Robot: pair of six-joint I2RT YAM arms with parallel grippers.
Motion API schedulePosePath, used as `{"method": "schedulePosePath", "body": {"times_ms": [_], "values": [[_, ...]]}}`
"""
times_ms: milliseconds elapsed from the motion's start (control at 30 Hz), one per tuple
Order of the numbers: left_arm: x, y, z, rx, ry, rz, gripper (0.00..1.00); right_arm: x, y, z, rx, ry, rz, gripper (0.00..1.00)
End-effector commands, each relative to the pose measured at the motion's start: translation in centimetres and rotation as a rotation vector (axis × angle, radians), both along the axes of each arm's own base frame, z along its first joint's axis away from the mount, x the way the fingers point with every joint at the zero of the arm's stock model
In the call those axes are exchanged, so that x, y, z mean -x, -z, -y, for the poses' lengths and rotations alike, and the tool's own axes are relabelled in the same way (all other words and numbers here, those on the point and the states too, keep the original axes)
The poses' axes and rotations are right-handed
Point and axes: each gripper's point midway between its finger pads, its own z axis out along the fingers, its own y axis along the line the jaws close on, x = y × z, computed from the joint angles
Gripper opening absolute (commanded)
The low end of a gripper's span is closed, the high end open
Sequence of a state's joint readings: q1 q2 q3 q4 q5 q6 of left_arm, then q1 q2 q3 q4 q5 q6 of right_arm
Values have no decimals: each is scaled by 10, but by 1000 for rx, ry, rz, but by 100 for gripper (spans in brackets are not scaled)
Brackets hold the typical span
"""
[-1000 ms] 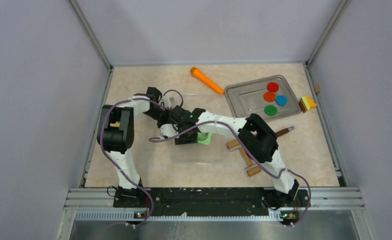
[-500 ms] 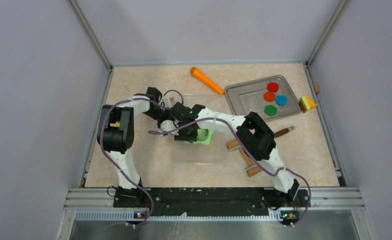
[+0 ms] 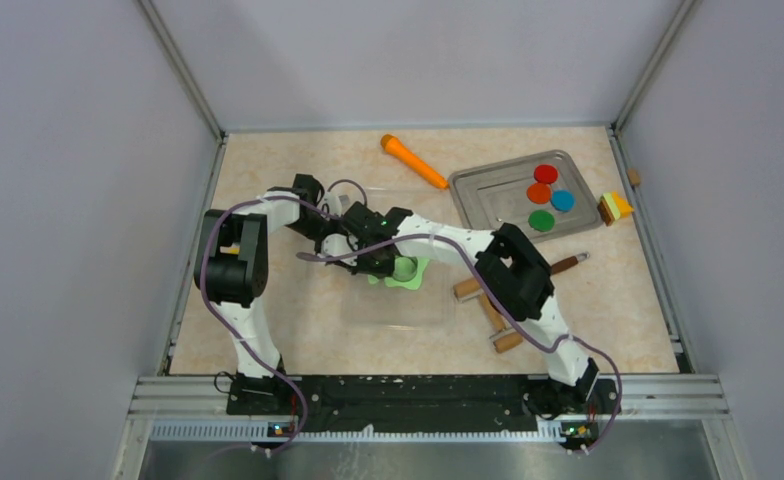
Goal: Roll out the dumpling wrappers from the dough
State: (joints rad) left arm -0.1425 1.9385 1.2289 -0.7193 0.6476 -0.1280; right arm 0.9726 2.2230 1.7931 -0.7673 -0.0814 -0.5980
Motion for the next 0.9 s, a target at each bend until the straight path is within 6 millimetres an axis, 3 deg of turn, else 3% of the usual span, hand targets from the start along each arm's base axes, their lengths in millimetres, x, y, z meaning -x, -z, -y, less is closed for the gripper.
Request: {"method": "schedulePosePath", "body": {"times_ms": [0, 700, 867], "values": [[4, -1, 1, 19, 20, -6, 0, -1, -57, -7, -135, 40, 24, 13], [1, 6, -3, -16, 18, -19, 0, 40, -119, 23, -265, 54, -94, 12], [-1, 7, -3, -18, 18, -20, 0, 36, -123, 32, -293, 85, -108, 12]]}}
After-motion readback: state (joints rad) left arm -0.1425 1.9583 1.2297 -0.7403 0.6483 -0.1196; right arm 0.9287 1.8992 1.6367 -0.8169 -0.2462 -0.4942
